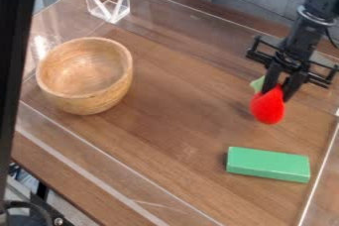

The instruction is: Move the red fruit to the right

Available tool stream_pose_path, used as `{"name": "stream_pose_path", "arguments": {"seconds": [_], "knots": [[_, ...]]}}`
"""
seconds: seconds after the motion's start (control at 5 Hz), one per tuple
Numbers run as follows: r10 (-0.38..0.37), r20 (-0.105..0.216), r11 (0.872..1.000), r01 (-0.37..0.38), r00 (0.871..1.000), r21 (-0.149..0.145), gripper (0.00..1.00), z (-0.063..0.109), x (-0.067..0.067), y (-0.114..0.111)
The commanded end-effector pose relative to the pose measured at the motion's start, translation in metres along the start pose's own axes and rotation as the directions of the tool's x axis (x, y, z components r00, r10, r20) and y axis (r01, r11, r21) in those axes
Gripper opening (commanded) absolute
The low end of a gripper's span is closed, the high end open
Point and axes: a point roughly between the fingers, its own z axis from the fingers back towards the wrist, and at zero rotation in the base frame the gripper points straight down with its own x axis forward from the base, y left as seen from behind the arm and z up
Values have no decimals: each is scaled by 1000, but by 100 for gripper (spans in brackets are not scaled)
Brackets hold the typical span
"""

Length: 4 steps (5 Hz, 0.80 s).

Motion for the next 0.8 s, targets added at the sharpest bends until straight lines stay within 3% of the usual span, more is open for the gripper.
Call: {"name": "stream_pose_path", "arguments": {"seconds": [0.0,0.4,0.6], "knots": [[40,55,998,-38,998,-54,0,22,6,0],[118,13,989,-117,993,-89,0,17,7,-4],[155,-7,983,-155,988,-102,0,23,12,-2]]}}
